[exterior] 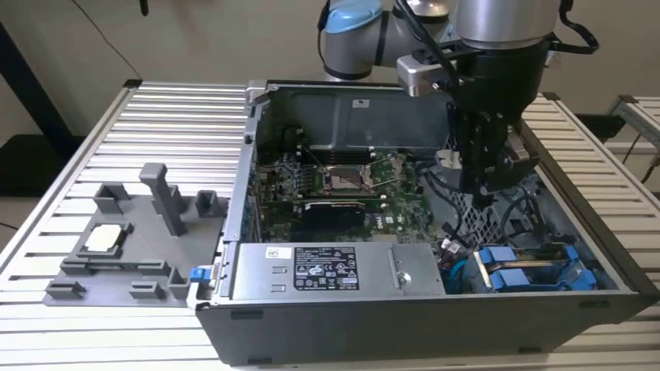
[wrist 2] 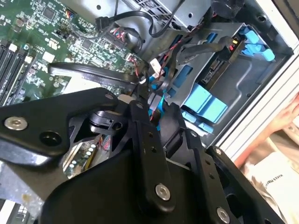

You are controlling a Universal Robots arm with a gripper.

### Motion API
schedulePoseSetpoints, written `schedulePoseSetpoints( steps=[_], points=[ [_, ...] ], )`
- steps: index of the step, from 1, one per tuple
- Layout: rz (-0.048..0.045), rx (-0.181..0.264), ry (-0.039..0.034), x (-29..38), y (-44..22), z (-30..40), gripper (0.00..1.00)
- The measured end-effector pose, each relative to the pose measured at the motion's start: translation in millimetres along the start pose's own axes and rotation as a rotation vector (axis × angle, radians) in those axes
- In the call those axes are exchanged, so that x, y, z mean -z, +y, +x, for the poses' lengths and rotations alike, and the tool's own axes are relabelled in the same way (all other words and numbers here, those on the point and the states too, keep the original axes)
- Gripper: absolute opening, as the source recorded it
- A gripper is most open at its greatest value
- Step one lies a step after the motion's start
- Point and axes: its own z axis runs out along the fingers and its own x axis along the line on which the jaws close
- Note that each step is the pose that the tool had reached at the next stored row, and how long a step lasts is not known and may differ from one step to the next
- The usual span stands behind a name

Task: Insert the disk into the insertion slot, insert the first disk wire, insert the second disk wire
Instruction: 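Insert the second disk wire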

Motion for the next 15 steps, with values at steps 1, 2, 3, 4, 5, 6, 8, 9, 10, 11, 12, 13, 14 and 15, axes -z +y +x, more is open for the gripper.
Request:
schedulePoseSetpoints(
  steps=[1,2,3,4,5,6,8,9,10,11,12,13,14,15],
  points=[
    [0.0000,0.000,-0.0007,0.0,-0.1,0.2,0.36],
    [0.0000,0.000,-0.0009,-0.1,-0.1,0.2,0.36],
    [0.0000,0.000,-0.0009,-0.1,-0.1,0.3,0.29],
    [0.0000,0.000,-0.0008,-0.1,-0.1,0.4,0.29],
    [0.0000,0.000,-0.0008,-0.1,0.0,0.4,0.27],
    [0.0000,0.000,-0.0008,-0.1,0.0,0.4,0.19],
    [0.0000,0.000,-0.0021,-0.1,0.0,0.8,0.19],
    [0.0007,-0.002,-0.0103,-0.3,0.0,2.1,0.19],
    [0.0012,-0.003,-0.0180,-0.6,0.2,3.3,0.19],
    [0.0018,-0.005,-0.0264,-0.8,0.4,4.6,0.19],
    [0.0023,-0.006,-0.0344,-0.9,0.5,6.0,0.19],
    [0.0028,-0.007,-0.0401,-1.1,0.6,7.0,0.19],
    [0.0031,-0.008,-0.0450,-1.2,0.7,7.9,0.19],
    [0.0035,-0.010,-0.0517,-1.4,0.8,9.1,0.19]
  ],
)
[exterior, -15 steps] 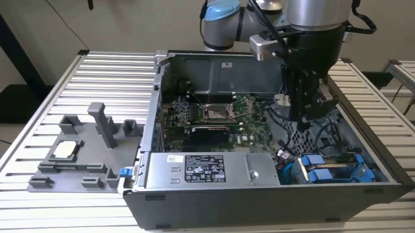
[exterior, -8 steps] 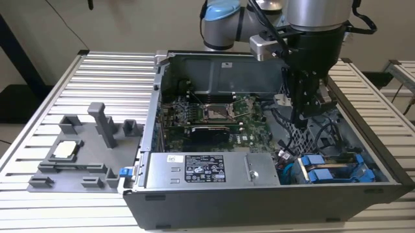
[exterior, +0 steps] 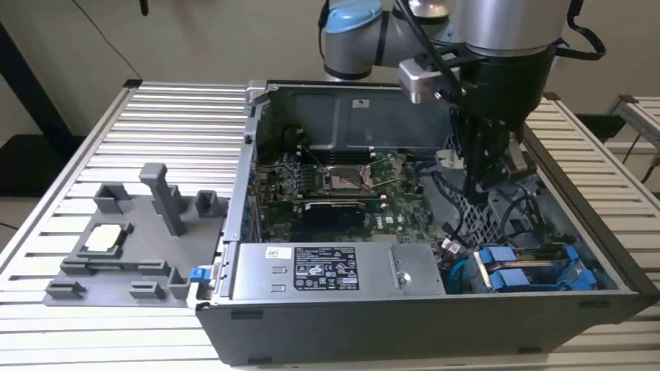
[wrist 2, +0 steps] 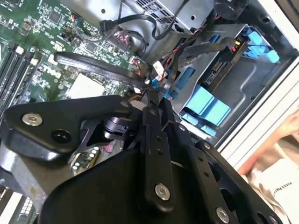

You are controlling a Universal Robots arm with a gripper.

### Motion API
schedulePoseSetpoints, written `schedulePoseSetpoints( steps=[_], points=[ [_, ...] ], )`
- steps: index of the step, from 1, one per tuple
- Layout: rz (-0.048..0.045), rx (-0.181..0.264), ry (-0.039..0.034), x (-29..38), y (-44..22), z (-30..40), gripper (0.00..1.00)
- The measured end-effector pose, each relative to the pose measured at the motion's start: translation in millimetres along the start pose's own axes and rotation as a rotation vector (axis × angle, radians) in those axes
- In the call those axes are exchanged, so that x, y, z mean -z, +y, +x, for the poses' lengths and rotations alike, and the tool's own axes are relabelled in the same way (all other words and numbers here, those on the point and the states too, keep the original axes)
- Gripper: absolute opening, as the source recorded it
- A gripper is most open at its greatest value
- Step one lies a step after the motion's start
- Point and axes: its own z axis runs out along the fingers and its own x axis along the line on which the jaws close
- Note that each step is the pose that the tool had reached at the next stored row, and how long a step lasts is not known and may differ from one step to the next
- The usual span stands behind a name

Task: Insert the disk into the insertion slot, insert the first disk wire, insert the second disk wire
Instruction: 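Insert the second disk wire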

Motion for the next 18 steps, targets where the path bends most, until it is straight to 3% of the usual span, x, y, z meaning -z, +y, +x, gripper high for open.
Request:
schedulePoseSetpoints(
  steps=[3,5,6,10,15,18],
  points=[
    [0.0017,-0.005,-0.0240,-0.4,0.4,4.6,0.16],
    [0.0024,-0.007,-0.0346,-0.7,0.6,7.5,0.16],
    [0.0028,-0.008,-0.0430,-1.1,0.9,11.8,0.16],
    [0.0021,-0.011,-0.0619,-3.1,0.4,27.5,0.16],
    [0.0008,-0.014,-0.0751,-4.9,-1.3,39.4,0.16],
    [-0.0094,-0.013,-0.0772,-6.4,-5.3,45.9,0.16]
  ],
)
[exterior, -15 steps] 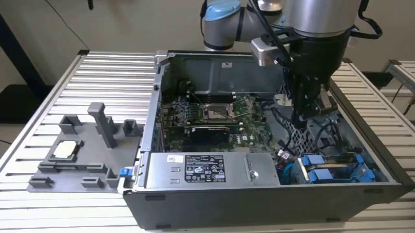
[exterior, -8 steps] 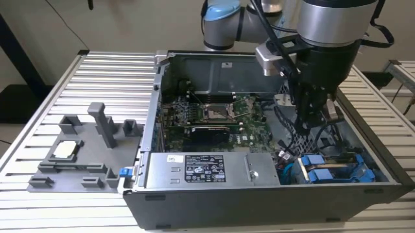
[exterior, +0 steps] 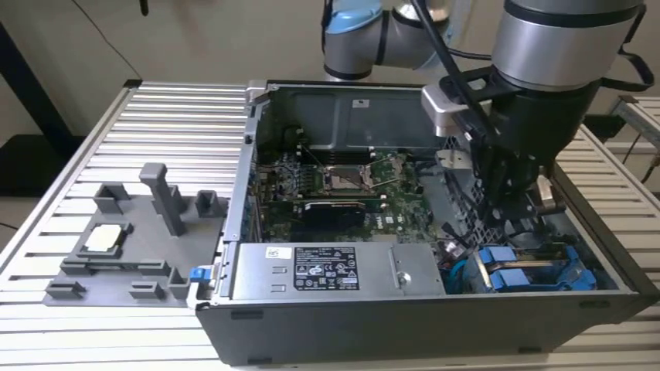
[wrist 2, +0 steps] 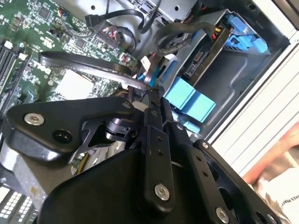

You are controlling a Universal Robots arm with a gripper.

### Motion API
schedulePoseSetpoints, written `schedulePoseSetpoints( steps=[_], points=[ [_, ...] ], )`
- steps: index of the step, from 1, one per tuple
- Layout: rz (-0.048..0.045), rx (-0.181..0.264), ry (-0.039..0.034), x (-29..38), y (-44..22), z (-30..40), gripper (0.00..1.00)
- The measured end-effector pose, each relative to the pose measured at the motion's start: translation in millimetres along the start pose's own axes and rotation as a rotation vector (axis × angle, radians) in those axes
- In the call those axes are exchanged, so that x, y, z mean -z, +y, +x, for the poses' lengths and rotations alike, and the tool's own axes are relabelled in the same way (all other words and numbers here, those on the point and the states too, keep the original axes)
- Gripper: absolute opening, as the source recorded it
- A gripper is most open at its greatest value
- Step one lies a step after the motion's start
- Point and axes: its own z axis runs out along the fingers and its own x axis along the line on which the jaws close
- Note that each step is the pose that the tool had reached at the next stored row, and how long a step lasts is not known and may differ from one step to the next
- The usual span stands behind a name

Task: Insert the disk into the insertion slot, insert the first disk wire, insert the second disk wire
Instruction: 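Insert the second disk wire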

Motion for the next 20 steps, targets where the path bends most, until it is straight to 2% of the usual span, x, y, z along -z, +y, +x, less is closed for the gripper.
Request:
schedulePoseSetpoints(
  steps=[4,6,10,11,15,20],
  points=[
    [-0.0268,0.001,-0.0019,-2.0,-10.8,4.6,0.16],
    [-0.0605,0.002,-0.0046,-4.3,-22.3,9.5,0.16],
    [-0.0828,0.002,-0.0062,-6.2,-32.7,14.5,0.16],
    [-0.0924,0.003,-0.0070,-7.3,-38.1,17.2,0.16],
    [-0.1074,0.003,-0.0096,-9.7,-50.6,24.1,0.16],
    [-0.1109,0.002,-0.0159,-11.6,-57.3,30.4,0.16]
  ],
)
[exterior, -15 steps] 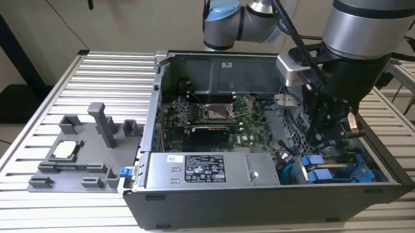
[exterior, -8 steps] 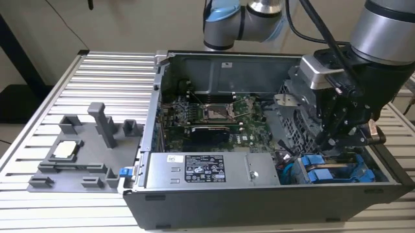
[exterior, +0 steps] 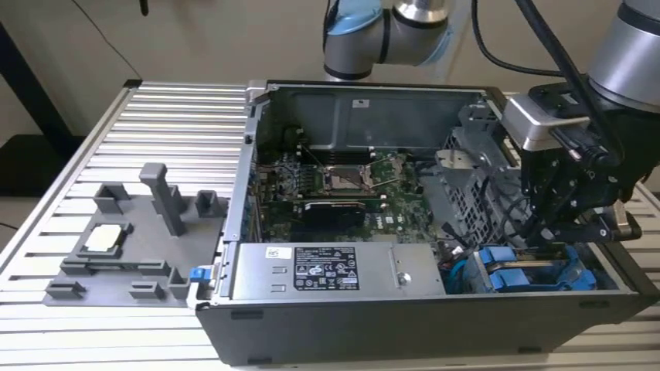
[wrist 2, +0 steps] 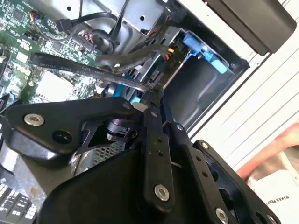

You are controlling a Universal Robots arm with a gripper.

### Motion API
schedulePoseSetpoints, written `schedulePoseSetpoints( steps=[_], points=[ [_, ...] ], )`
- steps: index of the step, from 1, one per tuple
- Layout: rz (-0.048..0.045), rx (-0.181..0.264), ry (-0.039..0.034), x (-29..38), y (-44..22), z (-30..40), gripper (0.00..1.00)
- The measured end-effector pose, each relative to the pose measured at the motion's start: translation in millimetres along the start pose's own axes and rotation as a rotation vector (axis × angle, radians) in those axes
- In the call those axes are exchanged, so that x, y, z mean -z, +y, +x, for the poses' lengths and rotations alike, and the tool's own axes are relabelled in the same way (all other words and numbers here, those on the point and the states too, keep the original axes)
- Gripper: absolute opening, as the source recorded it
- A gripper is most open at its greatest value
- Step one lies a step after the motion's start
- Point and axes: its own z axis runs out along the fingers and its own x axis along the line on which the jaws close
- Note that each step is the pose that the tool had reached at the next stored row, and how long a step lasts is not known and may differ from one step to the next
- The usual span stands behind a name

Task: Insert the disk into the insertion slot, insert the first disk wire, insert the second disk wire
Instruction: 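Insert the second disk wire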

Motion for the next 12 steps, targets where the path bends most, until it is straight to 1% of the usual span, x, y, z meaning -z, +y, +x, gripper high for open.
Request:
schedulePoseSetpoints(
  steps=[1,2,6,7,8,9,10,11,12],
  points=[
    [0.0022,-0.005,-0.0305,-3.0,-1.3,1.4,0.16],
    [0.0030,-0.010,-0.0421,-5.3,-2.0,2.2,0.16],
    [0.0032,-0.018,-0.0453,-8.3,-3.2,4.0,0.16],
    [0.0033,-0.022,-0.0477,-9.8,-3.5,4.5,0.16],
    [0.0036,-0.025,-0.0518,-11.0,-4.0,4.9,0.16],
    [0.0040,-0.028,-0.0581,-12.2,-4.4,5.1,0.16],
    [0.0043,-0.030,-0.0627,-12.8,-4.8,5.3,0.16],
    [0.0049,-0.036,-0.0719,-14.2,-5.7,5.7,0.16],
    [0.0050,-0.039,-0.0722,-14.8,-6.1,6.0,0.16]
  ],
)
